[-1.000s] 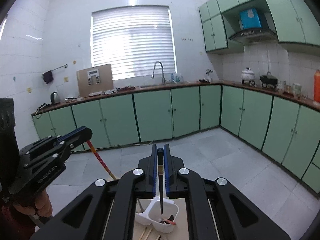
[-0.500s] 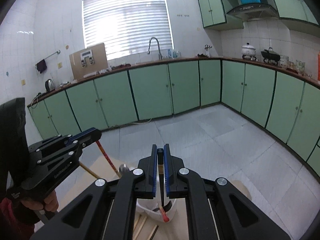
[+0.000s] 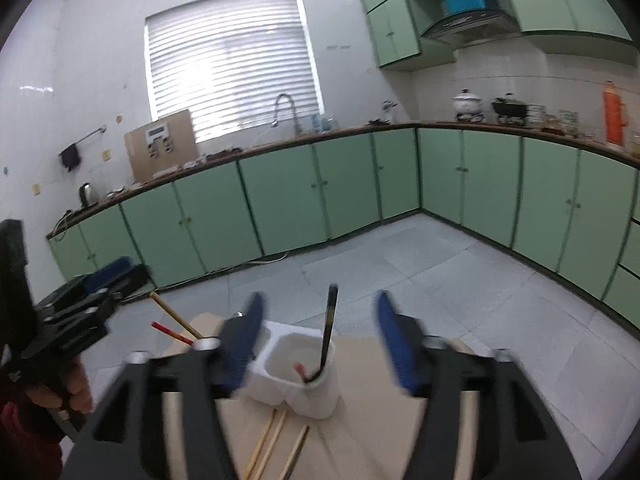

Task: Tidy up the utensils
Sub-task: 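Open both tools and withdraw them from the holder, then grasp the black gold-banded chopstick with the right tool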

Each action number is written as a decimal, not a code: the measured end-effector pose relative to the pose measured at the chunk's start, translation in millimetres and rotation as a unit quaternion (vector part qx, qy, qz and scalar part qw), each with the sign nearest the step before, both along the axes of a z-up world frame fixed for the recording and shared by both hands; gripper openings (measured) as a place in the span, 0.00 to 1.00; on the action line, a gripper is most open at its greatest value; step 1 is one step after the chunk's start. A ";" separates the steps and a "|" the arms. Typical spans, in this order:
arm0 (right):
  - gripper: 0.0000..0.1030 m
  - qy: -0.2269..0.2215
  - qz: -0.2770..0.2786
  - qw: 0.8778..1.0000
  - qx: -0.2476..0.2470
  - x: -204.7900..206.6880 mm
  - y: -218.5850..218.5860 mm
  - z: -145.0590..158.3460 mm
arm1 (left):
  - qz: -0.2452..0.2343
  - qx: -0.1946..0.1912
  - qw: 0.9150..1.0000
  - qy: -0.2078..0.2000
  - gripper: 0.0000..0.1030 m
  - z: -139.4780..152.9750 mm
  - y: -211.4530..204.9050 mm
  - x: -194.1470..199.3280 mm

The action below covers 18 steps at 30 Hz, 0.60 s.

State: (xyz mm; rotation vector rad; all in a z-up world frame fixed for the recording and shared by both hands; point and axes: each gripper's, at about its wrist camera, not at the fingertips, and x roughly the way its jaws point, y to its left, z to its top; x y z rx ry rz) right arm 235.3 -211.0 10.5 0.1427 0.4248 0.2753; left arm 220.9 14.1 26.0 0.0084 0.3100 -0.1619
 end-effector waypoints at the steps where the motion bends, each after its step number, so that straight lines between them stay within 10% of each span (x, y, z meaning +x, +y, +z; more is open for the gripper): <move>1: 0.70 -0.002 -0.004 1.000 -0.002 -8.7 -2.0 -4.1 | 0.005 0.001 1.000 -0.006 0.75 -2.9 0.4 -12.5; 18: 0.82 0.077 -0.024 0.997 -0.020 -106.7 24.4 -138.7 | 0.039 0.049 0.993 0.098 0.83 -131.7 -0.6 -108.3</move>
